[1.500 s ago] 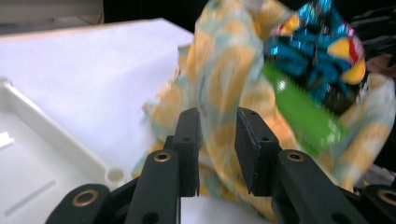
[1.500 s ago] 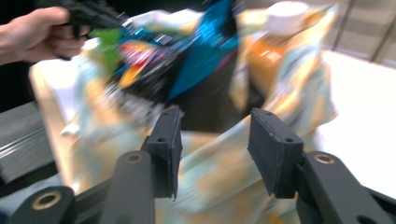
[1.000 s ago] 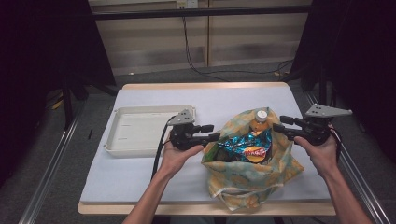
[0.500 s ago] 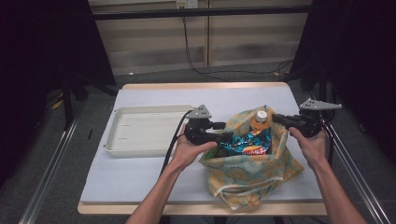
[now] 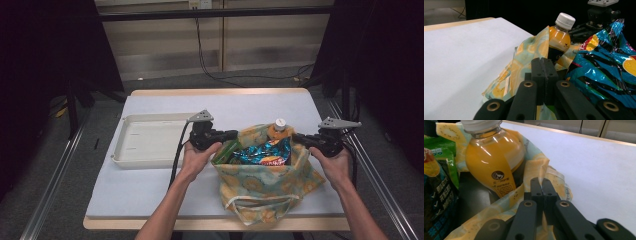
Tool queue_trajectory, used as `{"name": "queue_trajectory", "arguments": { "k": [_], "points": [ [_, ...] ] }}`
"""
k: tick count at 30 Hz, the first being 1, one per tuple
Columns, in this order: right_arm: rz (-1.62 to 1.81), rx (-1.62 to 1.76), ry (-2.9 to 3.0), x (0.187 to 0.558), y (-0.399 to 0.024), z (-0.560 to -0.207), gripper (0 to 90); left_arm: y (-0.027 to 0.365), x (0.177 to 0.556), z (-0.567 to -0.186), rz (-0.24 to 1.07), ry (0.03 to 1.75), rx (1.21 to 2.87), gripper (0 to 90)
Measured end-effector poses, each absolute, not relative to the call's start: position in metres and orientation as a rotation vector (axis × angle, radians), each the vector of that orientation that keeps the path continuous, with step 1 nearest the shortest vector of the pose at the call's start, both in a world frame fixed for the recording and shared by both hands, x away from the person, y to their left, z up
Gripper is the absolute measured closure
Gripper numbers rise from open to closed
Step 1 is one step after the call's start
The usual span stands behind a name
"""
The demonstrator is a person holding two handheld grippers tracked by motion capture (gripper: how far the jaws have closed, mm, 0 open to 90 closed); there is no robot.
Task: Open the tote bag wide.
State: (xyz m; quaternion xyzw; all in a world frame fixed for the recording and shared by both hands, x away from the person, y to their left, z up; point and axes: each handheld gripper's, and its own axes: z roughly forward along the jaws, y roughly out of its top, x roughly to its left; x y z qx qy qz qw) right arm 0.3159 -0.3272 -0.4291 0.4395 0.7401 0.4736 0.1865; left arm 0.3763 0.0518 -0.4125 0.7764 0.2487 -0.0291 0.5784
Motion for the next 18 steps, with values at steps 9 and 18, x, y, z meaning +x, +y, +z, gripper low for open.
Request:
{"name": "queue_trajectory", "arguments": {
  "k": [9,18],
  "points": [
    [1.307,1.245,2.105,0.313,-0.326,-0.436,90.0,0.04,0.376,-0.415,-0.034,0.563,1.867,59.4],
    [1.346,1.229,2.1,0.307,-0.329,-0.433,90.0,0.052,0.385,-0.413,-0.074,0.58,1.78,88.9]
  ]
}}
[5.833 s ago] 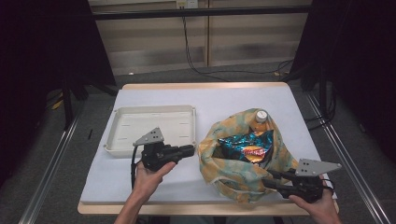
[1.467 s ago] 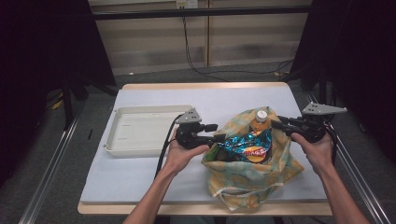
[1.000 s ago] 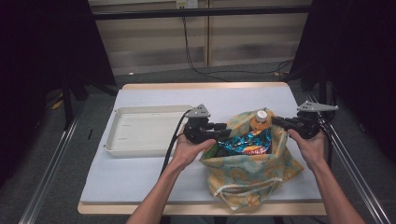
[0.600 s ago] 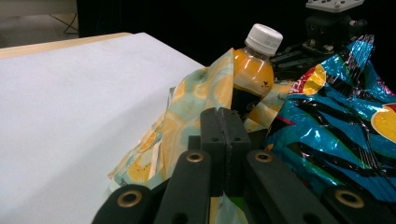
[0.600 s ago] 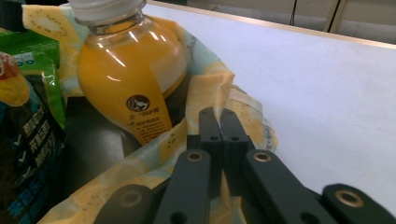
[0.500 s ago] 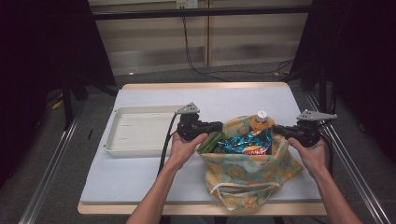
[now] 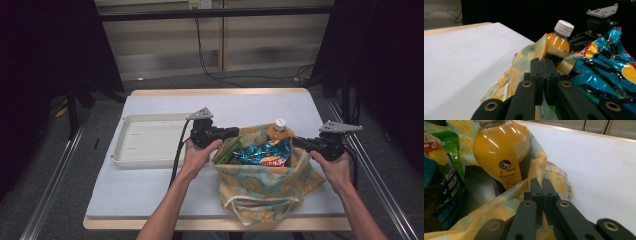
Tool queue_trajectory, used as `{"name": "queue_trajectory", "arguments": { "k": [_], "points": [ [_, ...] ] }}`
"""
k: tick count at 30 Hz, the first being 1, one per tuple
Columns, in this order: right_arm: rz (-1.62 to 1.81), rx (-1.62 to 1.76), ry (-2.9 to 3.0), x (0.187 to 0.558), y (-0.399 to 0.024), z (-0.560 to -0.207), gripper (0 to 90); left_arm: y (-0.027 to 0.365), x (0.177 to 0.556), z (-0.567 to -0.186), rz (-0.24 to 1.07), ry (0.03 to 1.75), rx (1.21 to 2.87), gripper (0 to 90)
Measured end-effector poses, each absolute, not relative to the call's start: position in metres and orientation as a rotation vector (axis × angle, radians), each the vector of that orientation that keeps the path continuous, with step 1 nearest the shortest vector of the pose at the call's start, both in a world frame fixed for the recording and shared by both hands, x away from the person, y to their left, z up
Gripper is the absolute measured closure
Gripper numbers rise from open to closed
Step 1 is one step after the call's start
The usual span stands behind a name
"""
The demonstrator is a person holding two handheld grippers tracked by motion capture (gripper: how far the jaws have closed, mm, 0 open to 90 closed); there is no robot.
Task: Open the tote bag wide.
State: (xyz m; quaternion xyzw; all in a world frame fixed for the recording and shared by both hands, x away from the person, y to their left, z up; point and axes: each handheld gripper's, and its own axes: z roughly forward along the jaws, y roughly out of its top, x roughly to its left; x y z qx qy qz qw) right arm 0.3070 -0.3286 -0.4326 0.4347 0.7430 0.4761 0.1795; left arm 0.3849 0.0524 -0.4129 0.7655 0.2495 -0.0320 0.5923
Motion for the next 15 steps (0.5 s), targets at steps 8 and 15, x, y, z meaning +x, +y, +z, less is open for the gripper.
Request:
{"name": "queue_trajectory", "arguments": {
  "k": [8,15],
  "points": [
    [1.334,1.223,2.107,0.304,-0.329,-0.433,89.9,0.053,0.389,-0.424,-0.067,0.633,1.813,90.0],
    [1.313,1.224,2.13,0.301,-0.331,-0.436,89.6,0.048,0.388,-0.449,-0.113,0.674,1.874,90.0]
  ]
}}
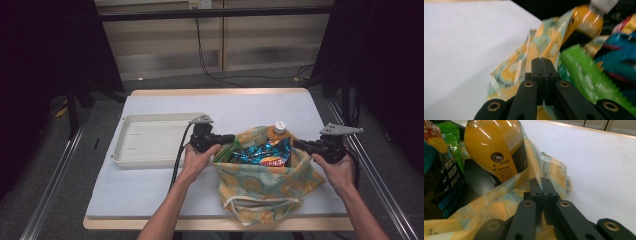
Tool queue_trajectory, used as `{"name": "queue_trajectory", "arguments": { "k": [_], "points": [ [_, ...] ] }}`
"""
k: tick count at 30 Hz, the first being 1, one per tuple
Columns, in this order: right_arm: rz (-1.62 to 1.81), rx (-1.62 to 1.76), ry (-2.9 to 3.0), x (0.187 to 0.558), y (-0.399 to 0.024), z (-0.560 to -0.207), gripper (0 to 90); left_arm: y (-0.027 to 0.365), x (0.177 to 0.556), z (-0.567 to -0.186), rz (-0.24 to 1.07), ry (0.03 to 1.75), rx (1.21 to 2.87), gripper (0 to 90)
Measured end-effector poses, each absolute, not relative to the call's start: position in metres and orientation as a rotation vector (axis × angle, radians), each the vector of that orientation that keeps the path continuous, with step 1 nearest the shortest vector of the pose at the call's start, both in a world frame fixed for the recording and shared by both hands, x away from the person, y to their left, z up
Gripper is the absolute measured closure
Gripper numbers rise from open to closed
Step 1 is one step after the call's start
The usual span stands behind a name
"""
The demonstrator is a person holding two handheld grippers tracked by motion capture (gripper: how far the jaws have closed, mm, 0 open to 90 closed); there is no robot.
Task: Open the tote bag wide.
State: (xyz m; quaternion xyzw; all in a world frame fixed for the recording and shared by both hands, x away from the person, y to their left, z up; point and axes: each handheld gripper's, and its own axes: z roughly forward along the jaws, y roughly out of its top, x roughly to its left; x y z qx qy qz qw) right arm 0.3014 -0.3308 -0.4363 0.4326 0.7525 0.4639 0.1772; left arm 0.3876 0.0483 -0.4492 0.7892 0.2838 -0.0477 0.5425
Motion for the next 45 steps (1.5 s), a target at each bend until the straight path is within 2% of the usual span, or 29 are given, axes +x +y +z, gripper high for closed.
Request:
{"name": "queue_trajectory", "arguments": {
  "k": [7,17,22,33,39,45],
  "points": [
    [1.227,1.236,2.181,0.295,-0.333,-0.447,89.7,0.038,0.379,-0.458,-0.112,0.64,1.946,90.0],
    [1.201,1.238,2.218,0.281,-0.335,-0.46,89.3,0.045,0.375,-0.469,-0.153,0.67,1.885,89.4],
    [1.177,1.247,2.232,0.281,-0.335,-0.464,89.3,0.05,0.374,-0.472,-0.156,0.688,1.855,85.7],
    [1.133,1.284,2.256,0.283,-0.335,-0.472,88.8,0.058,0.372,-0.469,-0.106,0.718,1.854,71.5],
    [1.207,1.275,2.159,0.276,-0.341,-0.456,72.9,0.071,0.367,-0.456,-0.055,0.726,1.829,63.8],
    [1.301,1.231,2.083,0.263,-0.342,-0.433,63.5,0.084,0.358,-0.443,-0.007,0.728,1.812,58.6]
  ]
}}
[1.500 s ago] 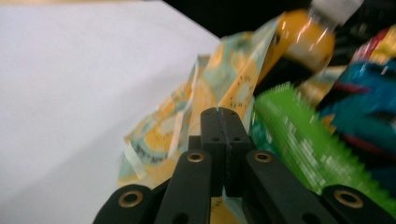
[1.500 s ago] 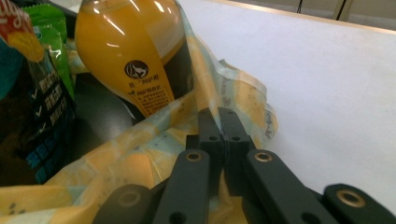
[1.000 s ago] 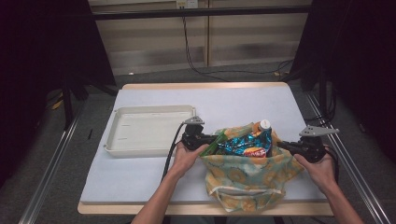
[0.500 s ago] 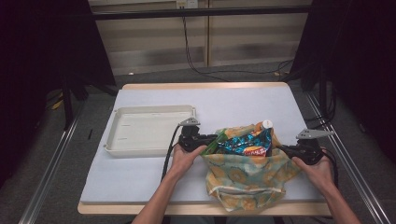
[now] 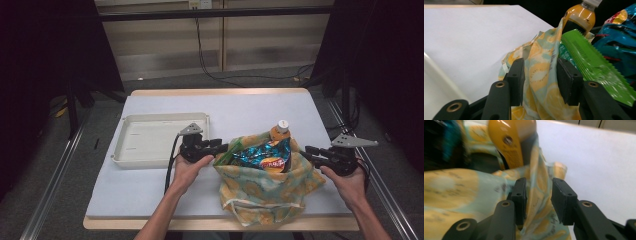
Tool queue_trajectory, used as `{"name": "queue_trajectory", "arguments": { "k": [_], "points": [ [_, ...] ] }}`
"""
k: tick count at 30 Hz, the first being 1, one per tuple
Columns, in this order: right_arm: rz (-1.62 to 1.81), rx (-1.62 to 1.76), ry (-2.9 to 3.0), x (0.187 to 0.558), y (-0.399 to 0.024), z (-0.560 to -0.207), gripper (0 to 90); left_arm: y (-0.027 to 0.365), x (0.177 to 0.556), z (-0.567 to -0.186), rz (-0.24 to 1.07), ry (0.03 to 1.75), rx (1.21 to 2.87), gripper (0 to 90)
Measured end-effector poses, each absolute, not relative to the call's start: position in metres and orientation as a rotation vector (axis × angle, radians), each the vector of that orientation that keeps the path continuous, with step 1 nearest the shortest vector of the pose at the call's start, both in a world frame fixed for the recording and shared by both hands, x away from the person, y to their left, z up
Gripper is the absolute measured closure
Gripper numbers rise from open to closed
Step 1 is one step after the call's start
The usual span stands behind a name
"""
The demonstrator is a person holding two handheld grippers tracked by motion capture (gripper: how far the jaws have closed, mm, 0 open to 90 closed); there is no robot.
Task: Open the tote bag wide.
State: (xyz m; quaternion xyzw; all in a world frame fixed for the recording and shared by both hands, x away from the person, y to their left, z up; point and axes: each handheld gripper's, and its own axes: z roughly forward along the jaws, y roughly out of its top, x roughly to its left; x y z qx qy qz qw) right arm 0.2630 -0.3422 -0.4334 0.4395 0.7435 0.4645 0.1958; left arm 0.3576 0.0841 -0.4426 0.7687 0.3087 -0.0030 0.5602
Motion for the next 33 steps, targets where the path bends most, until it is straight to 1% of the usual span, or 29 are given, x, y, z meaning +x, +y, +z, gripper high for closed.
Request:
{"name": "queue_trajectory", "arguments": {
  "k": [7,10,12,15,16,18,21,23,27,30,33],
  "points": [
    [1.374,1.179,2.061,0.245,-0.336,-0.416,56.9,0.106,0.341,-0.429,0.048,0.708,1.809,56.9],
    [1.394,1.164,2.053,0.236,-0.336,-0.411,55.1,0.117,0.332,-0.42,0.079,0.695,1.825,56.9],
    [1.415,1.145,2.063,0.229,-0.334,-0.408,54.7,0.123,0.325,-0.416,0.077,0.688,1.81,57.6],
    [1.426,1.134,2.081,0.223,-0.331,-0.406,54.8,0.127,0.312,-0.414,0.056,0.634,1.816,65.0],
    [1.43,1.126,2.088,0.219,-0.329,-0.405,55.2,0.128,0.308,-0.414,0.055,0.614,1.817,69.9],
    [1.449,1.104,2.103,0.214,-0.325,-0.403,56.3,0.128,0.3,-0.413,0.047,0.596,1.813,72.6],
    [1.458,1.091,2.125,0.209,-0.321,-0.4,56.5,0.126,0.293,-0.411,0.045,0.569,1.832,72.3],
    [1.464,1.065,2.153,0.203,-0.314,-0.398,56.3,0.123,0.28,-0.408,0.041,0.54,1.835,71.9],
    [1.48,1.034,2.173,0.197,-0.306,-0.397,54.4,0.117,0.266,-0.407,0.019,0.49,1.835,71.9],
    [1.498,1.014,2.192,0.194,-0.299,-0.399,52.1,0.11,0.262,-0.407,0.008,0.466,1.838,71.7],
    [1.502,1.01,2.207,0.193,-0.294,-0.403,50.3,0.102,0.262,-0.408,-0.001,0.456,1.851,69.2]
  ]
}}
